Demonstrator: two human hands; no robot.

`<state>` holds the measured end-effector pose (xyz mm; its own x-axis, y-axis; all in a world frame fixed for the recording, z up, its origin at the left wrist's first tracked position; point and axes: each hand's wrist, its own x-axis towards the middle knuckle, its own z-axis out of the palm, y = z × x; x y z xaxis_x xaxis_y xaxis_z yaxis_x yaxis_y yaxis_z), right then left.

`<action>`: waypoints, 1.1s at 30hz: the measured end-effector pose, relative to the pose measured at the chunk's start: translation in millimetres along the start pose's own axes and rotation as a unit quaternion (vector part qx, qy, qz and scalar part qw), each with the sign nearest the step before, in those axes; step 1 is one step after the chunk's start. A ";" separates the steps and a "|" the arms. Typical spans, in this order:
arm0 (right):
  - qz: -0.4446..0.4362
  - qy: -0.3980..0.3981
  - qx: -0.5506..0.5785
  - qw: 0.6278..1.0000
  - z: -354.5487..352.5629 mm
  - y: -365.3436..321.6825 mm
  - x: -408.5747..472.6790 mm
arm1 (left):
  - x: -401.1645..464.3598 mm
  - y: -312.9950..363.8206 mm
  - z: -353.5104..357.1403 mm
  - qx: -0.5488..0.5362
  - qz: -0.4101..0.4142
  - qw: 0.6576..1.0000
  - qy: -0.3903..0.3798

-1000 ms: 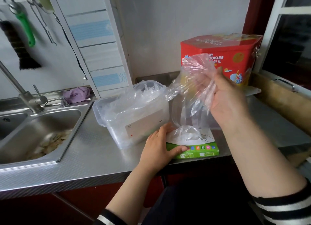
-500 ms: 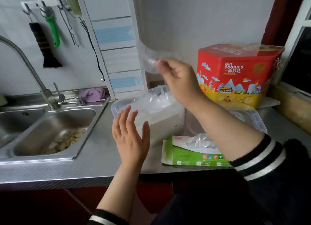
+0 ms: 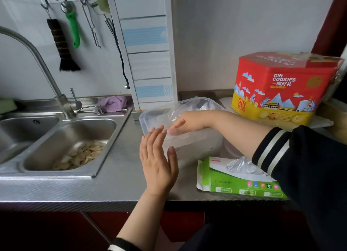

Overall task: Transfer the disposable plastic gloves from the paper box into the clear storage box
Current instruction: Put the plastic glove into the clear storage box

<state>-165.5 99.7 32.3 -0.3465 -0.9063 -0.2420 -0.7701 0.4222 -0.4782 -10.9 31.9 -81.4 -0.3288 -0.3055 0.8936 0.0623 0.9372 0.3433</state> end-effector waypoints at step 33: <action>-0.059 0.321 0.542 0.774 12.4 43.4 -137.6 | 106.7 35.5 2.4 0.120 0.120 0.979 -0.109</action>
<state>-144.6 243.0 34.4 -0.7713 -0.6161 0.1600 -0.0351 -0.2098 -0.9771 -46.0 33.0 25.4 -0.5272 -0.0522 0.8481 -0.0519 0.9982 0.0292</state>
